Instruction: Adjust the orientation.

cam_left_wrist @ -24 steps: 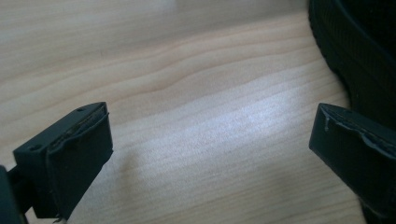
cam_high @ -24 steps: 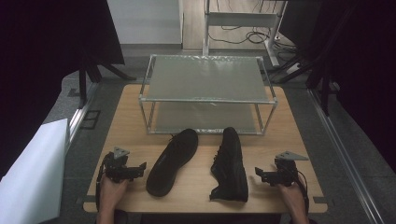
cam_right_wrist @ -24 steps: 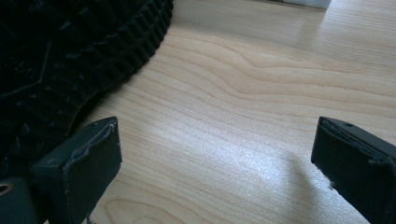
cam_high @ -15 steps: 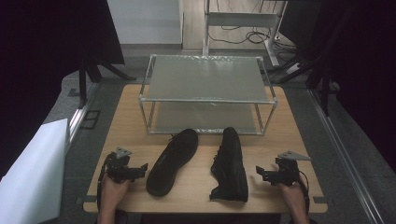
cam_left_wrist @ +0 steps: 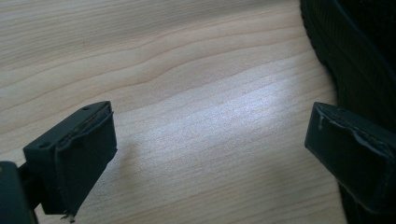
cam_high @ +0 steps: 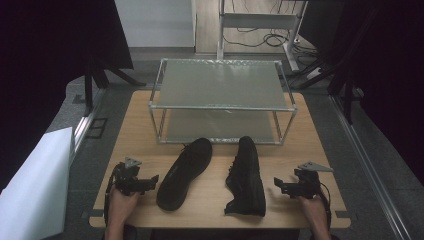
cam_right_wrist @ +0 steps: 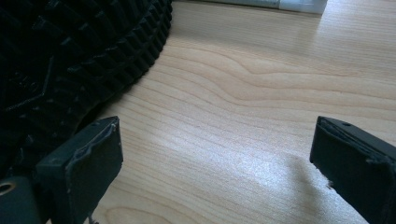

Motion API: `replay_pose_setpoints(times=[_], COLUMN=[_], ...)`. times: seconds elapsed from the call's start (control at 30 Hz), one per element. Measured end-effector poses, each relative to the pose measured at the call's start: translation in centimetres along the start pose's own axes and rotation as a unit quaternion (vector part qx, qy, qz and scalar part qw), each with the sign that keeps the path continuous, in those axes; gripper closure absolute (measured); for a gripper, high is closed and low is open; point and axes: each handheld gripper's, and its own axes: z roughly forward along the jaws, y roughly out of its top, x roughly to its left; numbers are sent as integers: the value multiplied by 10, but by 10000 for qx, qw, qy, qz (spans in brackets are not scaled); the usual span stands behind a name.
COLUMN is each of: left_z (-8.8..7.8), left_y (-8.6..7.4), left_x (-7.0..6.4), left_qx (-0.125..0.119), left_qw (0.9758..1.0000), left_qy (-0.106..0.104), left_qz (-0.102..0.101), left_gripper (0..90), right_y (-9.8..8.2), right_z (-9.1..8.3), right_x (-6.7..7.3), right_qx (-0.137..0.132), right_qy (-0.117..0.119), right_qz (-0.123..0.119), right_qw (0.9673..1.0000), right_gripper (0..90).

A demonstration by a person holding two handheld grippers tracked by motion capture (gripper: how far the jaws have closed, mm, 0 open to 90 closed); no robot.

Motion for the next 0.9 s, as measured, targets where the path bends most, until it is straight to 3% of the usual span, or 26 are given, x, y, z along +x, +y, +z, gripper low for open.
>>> replay_pose_setpoints(times=[0.33, 0.4, 0.5, 0.67, 0.9], left_z=[6, 7, 6, 6, 7], left_y=[3, 6, 6, 6, 6], left_x=[-10, -15, -15, -29, -44], left_qx=[19, 8, -2, 100, 99], left_qw=[9995, 9993, 9992, 9976, 9957], left_qy=[-77, -2, -14, -237, -386], left_qz=[294, 383, 394, 644, 833], left_gripper=[0, 14, 24, 5, 4], right_y=[0, 0, 0, 0, 0], right_z=[2, 3, 3, 4, 4], right_x=[0, 0, 0, 0, 0], right_qx=[53, 56, 59, 88, 67], right_qy=[73, 75, 86, 124, 120], right_qz=[4, 13, 18, 9, 29], right_qw=[10000, 10000, 9999, 9999, 9999], right_gripper=[34, 36, 37, 39, 40])
